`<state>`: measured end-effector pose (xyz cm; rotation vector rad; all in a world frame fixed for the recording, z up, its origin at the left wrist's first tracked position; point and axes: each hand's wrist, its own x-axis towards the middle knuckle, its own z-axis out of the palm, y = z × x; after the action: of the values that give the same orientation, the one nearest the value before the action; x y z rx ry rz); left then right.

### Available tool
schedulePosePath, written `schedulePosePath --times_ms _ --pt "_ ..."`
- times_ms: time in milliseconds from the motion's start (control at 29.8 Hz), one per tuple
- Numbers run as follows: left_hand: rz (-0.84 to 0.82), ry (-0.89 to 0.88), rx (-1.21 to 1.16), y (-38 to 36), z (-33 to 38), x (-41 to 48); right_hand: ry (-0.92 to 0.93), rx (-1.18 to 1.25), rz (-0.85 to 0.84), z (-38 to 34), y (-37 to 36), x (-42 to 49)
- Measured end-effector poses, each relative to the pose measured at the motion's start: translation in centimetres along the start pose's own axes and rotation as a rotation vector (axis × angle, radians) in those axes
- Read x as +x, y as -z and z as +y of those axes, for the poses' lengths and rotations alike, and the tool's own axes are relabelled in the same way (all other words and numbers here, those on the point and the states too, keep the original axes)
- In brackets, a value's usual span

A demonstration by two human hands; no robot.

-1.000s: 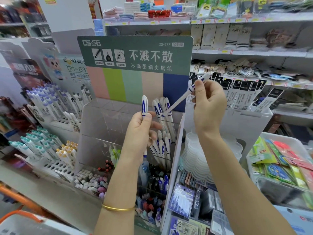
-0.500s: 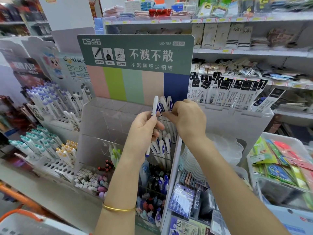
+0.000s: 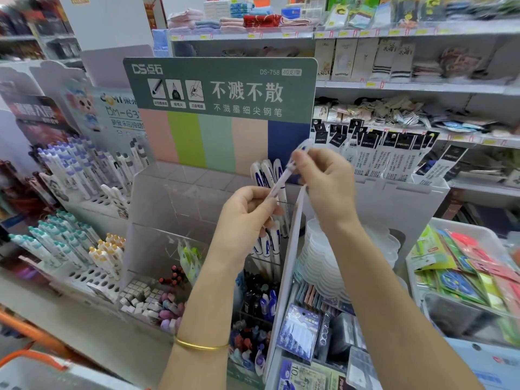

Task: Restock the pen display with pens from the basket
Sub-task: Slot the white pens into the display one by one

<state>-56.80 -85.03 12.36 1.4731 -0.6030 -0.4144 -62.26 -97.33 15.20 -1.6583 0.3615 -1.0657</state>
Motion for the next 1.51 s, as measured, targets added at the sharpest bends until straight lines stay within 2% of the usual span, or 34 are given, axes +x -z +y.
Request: schedulePosePath --times_ms 101,168,235,336,403,571,672,772,873,974,1108,1209,1410,1477,1511 --pt "0.046 0.037 -0.040 0.3 -0.1 0.0 0.051 0.027 0.241 0.0 0.7 1.0" --pt "0.074 0.044 -0.043 0.5 -0.2 0.0 0.117 -0.067 0.300 0.3 0.9 1.2" --pt "0.085 0.047 -0.041 0.5 -0.3 0.0 0.183 -0.216 0.238 0.7 0.9 1.2" --pt "0.081 0.046 -0.023 0.3 -0.2 0.0 0.190 -0.519 -0.006 1.6 0.5 1.1" --pt "0.079 0.047 -0.016 0.2 -0.2 -0.1 0.177 -0.712 -0.111 2.1 0.1 1.1" --pt "0.081 0.051 -0.020 0.3 -0.2 -0.4 0.180 -1.031 -0.184 2.1 -0.6 0.9" --pt "0.087 0.048 -0.023 0.4 -0.2 -0.6 0.146 -1.112 -0.199 2.2 -0.6 0.7" --pt "0.087 0.041 -0.023 0.5 -0.4 -0.9 0.144 -1.010 -0.123 2.3 0.1 -0.2" --pt "0.097 0.037 -0.032 0.9 -0.7 -1.6 0.242 -0.855 -0.046 1.9 0.4 -2.0" --pt "0.124 0.047 -0.051 1.8 -1.1 -3.0 0.328 -0.742 -0.088 0.9 -1.0 -4.5" --pt "0.250 0.096 -0.074 4.5 -3.5 -6.6 0.357 -0.591 -0.345 0.4 -4.7 -8.9" --pt "0.399 0.201 -0.174 7.0 -6.8 -10.5 0.312 -0.482 -0.578 1.3 -8.3 -13.4" --pt "0.680 0.703 -0.487 11.2 -16.1 -18.7 0.052 -0.320 -0.988 5.5 -14.0 -22.6" --pt "0.764 0.815 -0.426 12.4 -19.1 -21.5 -0.097 -0.270 -1.060 7.0 -15.0 -24.6" --pt "0.784 0.876 -0.296 13.1 -21.1 -22.8 -0.175 -0.251 -1.082 7.8 -15.4 -25.5"
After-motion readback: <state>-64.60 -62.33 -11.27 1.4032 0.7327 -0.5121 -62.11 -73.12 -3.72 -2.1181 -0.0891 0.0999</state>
